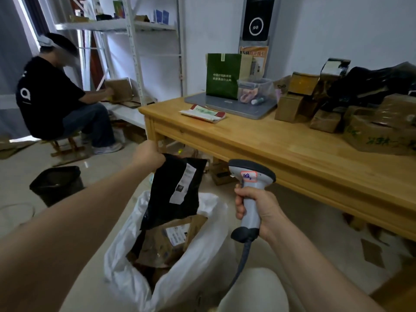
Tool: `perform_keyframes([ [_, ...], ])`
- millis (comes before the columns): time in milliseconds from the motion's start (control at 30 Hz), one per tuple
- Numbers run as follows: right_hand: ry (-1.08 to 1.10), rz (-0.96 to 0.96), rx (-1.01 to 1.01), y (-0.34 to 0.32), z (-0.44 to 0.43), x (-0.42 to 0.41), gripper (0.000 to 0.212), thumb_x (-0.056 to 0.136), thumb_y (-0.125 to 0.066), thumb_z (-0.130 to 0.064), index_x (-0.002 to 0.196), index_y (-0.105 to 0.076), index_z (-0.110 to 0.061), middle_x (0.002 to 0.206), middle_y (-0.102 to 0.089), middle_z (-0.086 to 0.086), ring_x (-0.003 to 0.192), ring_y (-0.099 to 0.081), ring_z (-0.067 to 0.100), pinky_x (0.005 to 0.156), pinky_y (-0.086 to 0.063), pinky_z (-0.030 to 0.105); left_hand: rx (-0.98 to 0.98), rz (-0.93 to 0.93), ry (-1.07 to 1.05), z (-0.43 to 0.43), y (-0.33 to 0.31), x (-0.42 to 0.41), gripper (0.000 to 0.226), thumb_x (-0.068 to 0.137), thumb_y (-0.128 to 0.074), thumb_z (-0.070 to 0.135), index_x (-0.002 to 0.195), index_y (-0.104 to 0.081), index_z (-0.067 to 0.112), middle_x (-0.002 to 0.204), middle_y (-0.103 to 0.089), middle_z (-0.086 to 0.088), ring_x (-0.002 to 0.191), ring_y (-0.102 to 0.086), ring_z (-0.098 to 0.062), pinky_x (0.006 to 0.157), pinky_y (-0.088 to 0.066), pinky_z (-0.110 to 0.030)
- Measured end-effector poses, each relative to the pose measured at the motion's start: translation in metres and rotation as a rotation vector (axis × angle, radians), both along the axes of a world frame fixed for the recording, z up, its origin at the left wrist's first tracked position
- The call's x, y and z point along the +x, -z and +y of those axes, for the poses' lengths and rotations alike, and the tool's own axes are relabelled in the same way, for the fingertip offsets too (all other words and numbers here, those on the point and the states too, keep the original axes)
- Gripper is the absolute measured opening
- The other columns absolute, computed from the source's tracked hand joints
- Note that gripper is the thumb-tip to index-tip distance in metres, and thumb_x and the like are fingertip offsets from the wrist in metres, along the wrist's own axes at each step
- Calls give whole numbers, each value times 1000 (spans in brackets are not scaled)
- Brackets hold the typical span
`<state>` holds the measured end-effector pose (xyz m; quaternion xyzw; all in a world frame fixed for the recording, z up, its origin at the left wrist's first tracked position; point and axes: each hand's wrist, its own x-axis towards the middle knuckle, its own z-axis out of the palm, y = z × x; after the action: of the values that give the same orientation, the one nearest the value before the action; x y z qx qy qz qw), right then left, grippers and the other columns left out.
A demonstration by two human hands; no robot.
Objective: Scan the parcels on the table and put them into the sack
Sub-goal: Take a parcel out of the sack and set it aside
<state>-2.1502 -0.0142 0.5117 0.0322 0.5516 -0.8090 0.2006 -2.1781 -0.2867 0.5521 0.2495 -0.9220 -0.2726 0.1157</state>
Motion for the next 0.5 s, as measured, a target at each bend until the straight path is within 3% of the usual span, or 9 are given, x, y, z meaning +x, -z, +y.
perform_keyframes([
  [133,9,-68,42,16,3,-1,5,82,-60,3,80,-57,-1,53,-52,12,36,-42,18,39,-38,23,-59,-39,-10,-13,45,1,13,85,-56,5,85,-67,-1,74,-64,-15,69,-63,-28,54,-46,-31],
  [267,31,-110,39,23,11,-6,8,81,-60,4,83,-56,-3,54,-52,11,38,-42,17,39,-38,23,-86,-103,34,11,77,-11,16,89,-54,15,77,-62,7,77,-61,-11,73,-59,-28,61,-44,-33],
  [333,54,-117,43,23,21,-9,8,82,-60,4,83,-57,-3,55,-52,11,39,-44,17,40,-39,23,-62,-113,96,36,85,-25,20,89,-56,25,77,-64,10,77,-64,-8,71,-61,-26,61,-45,-32],
  [500,172,-77,34,13,67,-20,13,80,-63,5,85,-60,-6,56,-53,9,39,-45,15,40,-41,23,-55,-60,395,127,59,-60,18,89,-51,13,75,-61,8,75,-59,-9,73,-58,-26,59,-42,-30],
])
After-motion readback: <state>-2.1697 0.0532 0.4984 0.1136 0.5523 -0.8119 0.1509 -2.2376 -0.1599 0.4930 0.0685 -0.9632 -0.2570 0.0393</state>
